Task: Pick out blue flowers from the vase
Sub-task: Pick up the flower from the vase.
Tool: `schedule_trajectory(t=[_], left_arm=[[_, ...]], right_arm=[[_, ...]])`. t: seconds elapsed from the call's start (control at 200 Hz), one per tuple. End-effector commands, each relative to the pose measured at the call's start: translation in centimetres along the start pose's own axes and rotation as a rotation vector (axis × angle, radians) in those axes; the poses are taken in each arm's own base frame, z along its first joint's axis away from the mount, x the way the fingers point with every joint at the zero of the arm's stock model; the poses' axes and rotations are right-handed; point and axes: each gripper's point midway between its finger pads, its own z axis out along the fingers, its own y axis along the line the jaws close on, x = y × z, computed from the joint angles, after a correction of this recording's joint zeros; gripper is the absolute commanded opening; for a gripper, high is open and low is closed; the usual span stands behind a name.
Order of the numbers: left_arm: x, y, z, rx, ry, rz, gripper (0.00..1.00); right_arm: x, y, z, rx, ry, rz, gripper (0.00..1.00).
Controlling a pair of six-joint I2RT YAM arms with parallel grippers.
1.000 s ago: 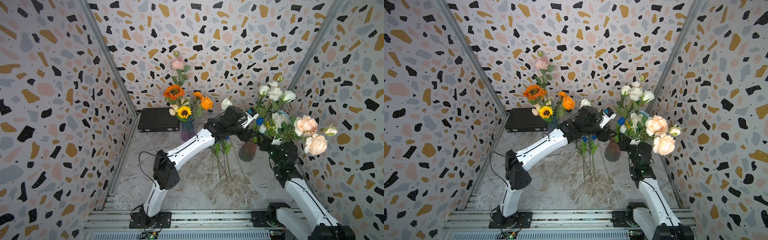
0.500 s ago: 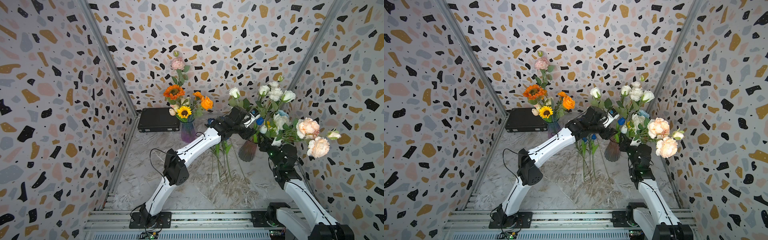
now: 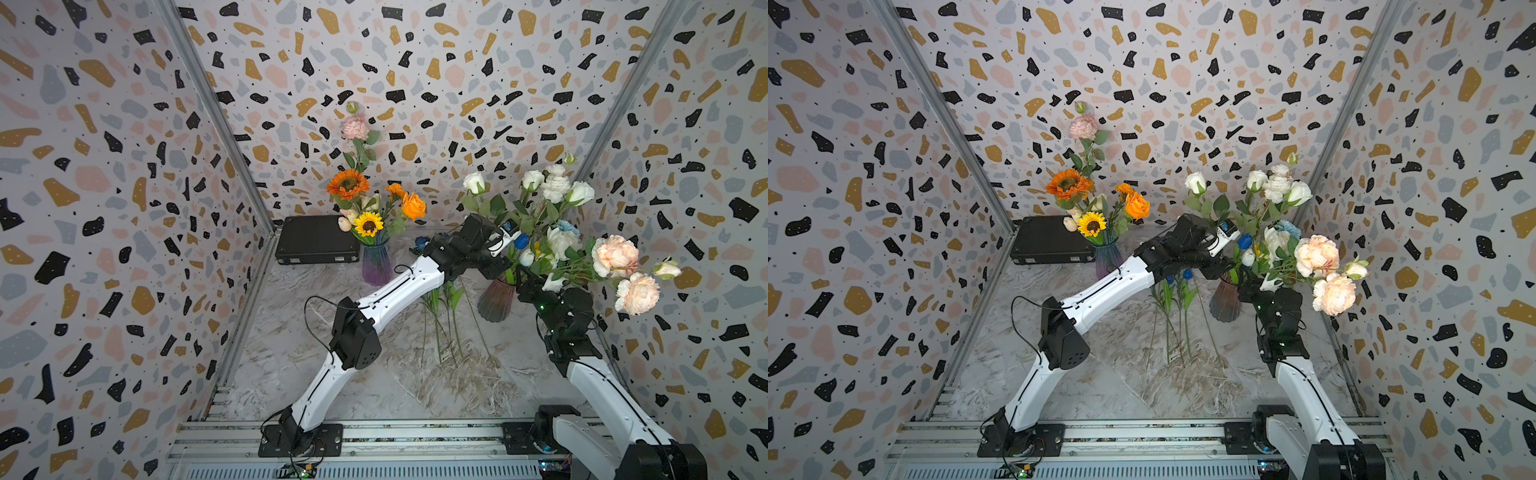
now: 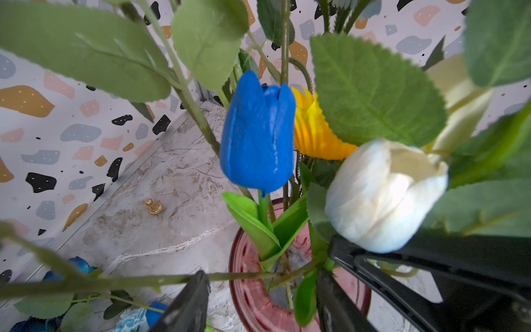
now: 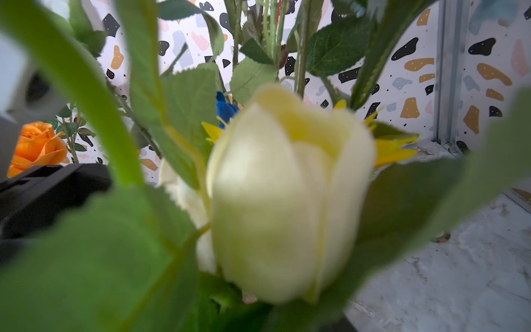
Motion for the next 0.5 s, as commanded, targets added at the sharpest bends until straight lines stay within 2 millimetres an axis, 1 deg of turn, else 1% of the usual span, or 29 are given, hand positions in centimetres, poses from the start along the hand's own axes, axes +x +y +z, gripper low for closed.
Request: schedule_trajectory(t=[0.0,0.06,0.065,0.075,0.085,0.155,0.235,0.26,0.3,0.39,0.496], left_arm=[[-1.7,-1.0,-1.2,0.041,-0.064,0.008,0.57],[-1.6,-1.8,-1.7,0.068,-0.073,0.014,0.56],[-1.9,-1.9,-1.9,0.069,-0.081,0.016,0.56],[-1.6,-2.0,-1.9,0.075,-0.078,0.016,0.56],[-1.9,-2.2,-2.1,0.079,-0.088,0.018,0.56],[-2.1,-2.7,-2.8,0.094,-0.115,0.025,0.57],[-2.4,-2.6,-2.9,0.087,-0.119,0.024,0.57],[-2.2,-2.5,-2.6,0.087,-0.107,0.023,0.57],[-2.7,-2.5,-2.6,0.088,-0.107,0.025,0.57],[-3.0,-2.9,-2.2,0.116,-0.113,0.013,0.56],[-3.4,-3.3,-2.2,0.138,-0.139,0.0,0.54]], right_arm=[[-0.2,-0.2,0.1,0.009,-0.012,0.007,0.44],[-0.2,-0.3,0.2,0.015,-0.012,0.011,0.44],[-0.2,-0.3,0.2,0.016,-0.012,0.012,0.44],[-0.1,-0.3,0.3,0.017,-0.011,0.013,0.44],[-0.1,-0.4,0.3,0.019,-0.01,0.014,0.44],[0.0,-0.5,0.4,0.022,-0.012,0.019,0.44],[0.1,-0.6,0.4,0.023,-0.015,0.028,0.44],[0.1,-0.6,0.4,0.024,-0.016,0.031,0.44],[0.1,-0.6,0.3,0.026,-0.017,0.033,0.44],[0.2,-0.8,0.2,0.031,-0.018,0.03,0.44],[0.2,-0.8,0.2,0.035,-0.015,0.027,0.44]])
